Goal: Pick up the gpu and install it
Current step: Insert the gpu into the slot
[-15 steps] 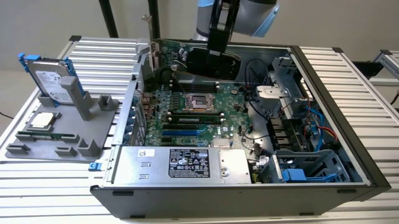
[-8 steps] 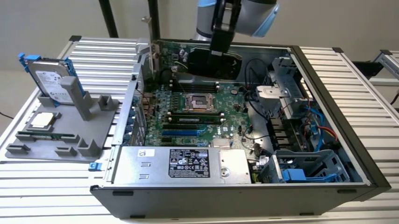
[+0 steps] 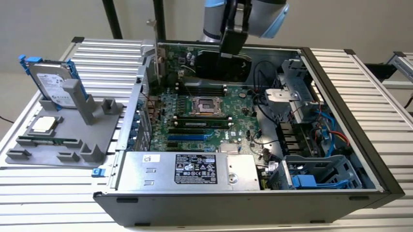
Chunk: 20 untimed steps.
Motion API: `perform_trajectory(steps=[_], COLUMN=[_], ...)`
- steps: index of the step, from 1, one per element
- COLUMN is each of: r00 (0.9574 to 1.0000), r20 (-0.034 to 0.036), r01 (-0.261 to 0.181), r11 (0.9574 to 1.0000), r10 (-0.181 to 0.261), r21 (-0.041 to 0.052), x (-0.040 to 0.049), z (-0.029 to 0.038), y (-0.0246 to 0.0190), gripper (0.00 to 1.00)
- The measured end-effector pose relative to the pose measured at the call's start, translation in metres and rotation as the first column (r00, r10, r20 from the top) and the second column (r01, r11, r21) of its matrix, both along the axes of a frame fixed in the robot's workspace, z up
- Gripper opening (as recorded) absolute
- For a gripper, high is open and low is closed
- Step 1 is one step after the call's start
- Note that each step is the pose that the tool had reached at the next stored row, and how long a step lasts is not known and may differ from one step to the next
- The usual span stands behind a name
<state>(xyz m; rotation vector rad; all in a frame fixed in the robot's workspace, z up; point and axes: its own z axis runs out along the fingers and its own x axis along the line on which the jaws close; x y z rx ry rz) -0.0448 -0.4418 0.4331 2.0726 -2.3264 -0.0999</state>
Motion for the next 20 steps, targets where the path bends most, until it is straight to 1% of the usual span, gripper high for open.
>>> perform_trajectory(steps=[7, 16, 20], r00=[0.9985, 0.9928, 0.9922], r20=[0.0000, 0.0000, 0.0000], r01=[-0.055, -0.120, -0.125], r11=[0.9985, 0.9928, 0.9922], r10=[0.055, 0.120, 0.125], r21=[0.0000, 0.0000, 0.0000], x=[0.0012, 0.0018, 0.0018], z=[0.0000, 0.0000, 0.0000], y=[0.0000, 0.0000, 0.0000], gripper=[0.00, 0.00, 0.00])
